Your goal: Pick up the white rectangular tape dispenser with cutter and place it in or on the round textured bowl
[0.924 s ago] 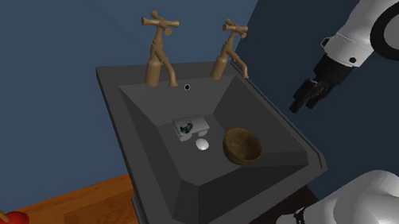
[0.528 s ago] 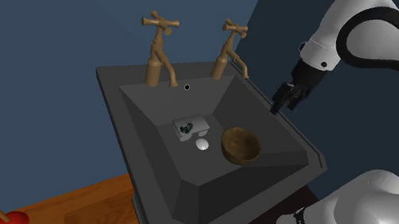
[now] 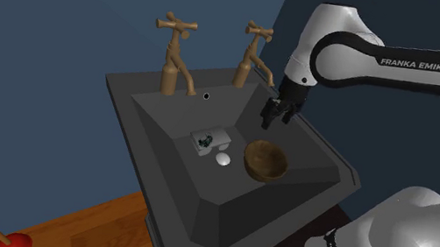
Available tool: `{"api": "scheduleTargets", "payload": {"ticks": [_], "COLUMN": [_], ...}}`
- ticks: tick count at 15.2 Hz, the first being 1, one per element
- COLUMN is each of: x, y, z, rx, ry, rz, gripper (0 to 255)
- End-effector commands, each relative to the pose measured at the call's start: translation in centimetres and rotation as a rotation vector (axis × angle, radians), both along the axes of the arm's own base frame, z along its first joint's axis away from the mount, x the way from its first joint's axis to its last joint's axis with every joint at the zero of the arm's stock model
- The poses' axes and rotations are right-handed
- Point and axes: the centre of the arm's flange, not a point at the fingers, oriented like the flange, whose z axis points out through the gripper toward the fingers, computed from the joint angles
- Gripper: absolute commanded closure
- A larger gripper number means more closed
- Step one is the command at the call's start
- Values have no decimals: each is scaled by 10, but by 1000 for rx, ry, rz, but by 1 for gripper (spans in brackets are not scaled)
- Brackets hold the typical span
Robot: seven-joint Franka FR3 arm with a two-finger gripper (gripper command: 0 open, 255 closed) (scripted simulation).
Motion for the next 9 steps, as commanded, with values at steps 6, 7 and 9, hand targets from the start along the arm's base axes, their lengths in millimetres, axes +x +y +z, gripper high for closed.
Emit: {"api": "scheduleTargets", "payload": {"ticks": [6,7,9], "x": [60,68,85], "y": [45,52,64], "z": [-61,-70,-88], "rx": [-26,-30,-37], "ry": [12,14,18], "rz": [16,18,23], "gripper": [0,0,0]}}
